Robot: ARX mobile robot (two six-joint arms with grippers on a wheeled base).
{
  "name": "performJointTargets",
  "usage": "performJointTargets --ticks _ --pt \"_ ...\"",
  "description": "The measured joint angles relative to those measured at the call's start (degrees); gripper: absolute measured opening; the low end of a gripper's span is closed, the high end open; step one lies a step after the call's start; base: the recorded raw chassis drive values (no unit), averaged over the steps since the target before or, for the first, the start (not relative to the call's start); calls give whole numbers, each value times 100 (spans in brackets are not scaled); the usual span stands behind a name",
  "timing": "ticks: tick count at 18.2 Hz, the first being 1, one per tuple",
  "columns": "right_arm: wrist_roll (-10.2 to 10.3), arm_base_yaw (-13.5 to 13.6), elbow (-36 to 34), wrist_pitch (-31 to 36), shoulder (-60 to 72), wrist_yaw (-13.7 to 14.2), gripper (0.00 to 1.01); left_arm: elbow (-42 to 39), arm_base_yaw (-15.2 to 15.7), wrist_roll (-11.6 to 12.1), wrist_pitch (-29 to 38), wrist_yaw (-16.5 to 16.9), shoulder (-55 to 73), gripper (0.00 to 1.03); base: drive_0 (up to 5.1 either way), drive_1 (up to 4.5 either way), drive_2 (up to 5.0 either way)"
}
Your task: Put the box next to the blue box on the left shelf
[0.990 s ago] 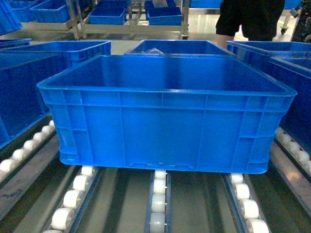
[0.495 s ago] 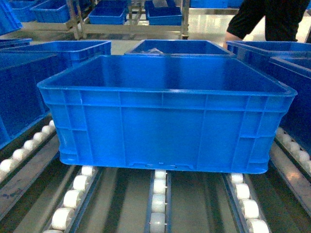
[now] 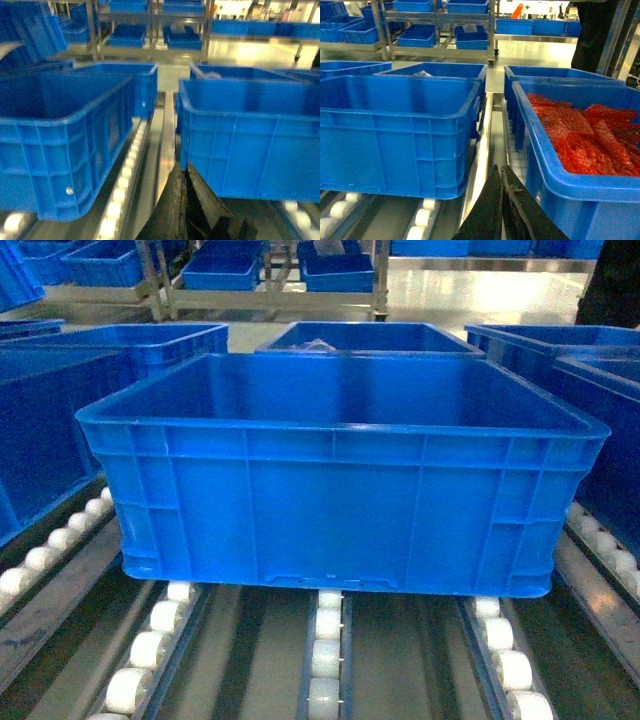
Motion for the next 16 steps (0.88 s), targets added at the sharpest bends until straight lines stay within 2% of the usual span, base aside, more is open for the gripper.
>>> performJointTargets --ticks 5,10,11,14,15,16 --pt "-2 0 0 -37 0 0 3 -2 0 -2 -120 -4 -2 3 0 0 0" --pt "-2 0 0 -35 0 0 49 -2 0 2 -120 -4 -2 49 0 0 0" --pt "-2 0 0 -35 0 0 63 -2 0 2 -120 -4 -2 64 0 0 0" --pt "-2 0 0 -37 0 0 91 -2 0 0 -120 -4 -2 93 0 0 0" --pt "0 0 0 -37 0 0 100 -2 0 13 -120 -4 -2 100 0 0 0" --pt "-2 0 0 -35 0 0 97 -2 0 15 -120 -7 -2 97 0 0 0"
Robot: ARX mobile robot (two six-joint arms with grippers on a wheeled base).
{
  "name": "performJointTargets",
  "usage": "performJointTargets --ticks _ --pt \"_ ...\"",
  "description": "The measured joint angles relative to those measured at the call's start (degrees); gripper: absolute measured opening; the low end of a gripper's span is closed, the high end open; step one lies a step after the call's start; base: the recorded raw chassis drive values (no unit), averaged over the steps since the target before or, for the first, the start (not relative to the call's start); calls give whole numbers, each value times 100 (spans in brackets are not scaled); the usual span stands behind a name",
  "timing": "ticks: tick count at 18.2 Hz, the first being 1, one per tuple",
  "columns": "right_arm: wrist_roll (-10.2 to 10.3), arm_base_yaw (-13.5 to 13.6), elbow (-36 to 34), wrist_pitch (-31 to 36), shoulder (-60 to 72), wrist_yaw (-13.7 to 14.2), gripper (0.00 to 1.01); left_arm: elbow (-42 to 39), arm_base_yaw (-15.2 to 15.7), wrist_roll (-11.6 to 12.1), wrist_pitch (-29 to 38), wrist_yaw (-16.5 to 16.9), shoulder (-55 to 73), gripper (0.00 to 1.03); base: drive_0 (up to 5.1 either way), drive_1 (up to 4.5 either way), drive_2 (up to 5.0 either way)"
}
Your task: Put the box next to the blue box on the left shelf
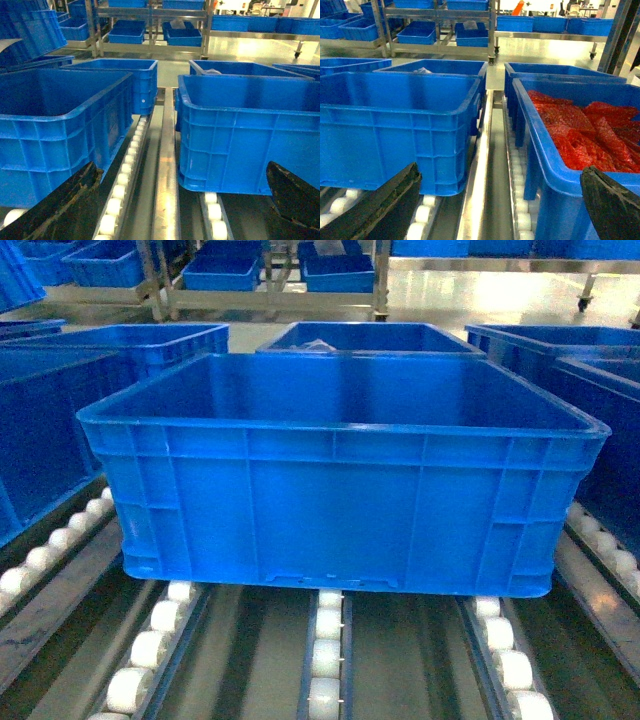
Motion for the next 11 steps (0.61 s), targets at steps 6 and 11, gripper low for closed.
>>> performJointTargets --ticks 6,11 --pt "2 0 0 -2 0 0 98 0 0 2 0 2 0 98 0 0 0" --pt "2 0 0 0 0 0 98 0 0 2 0 2 0 98 0 0 0"
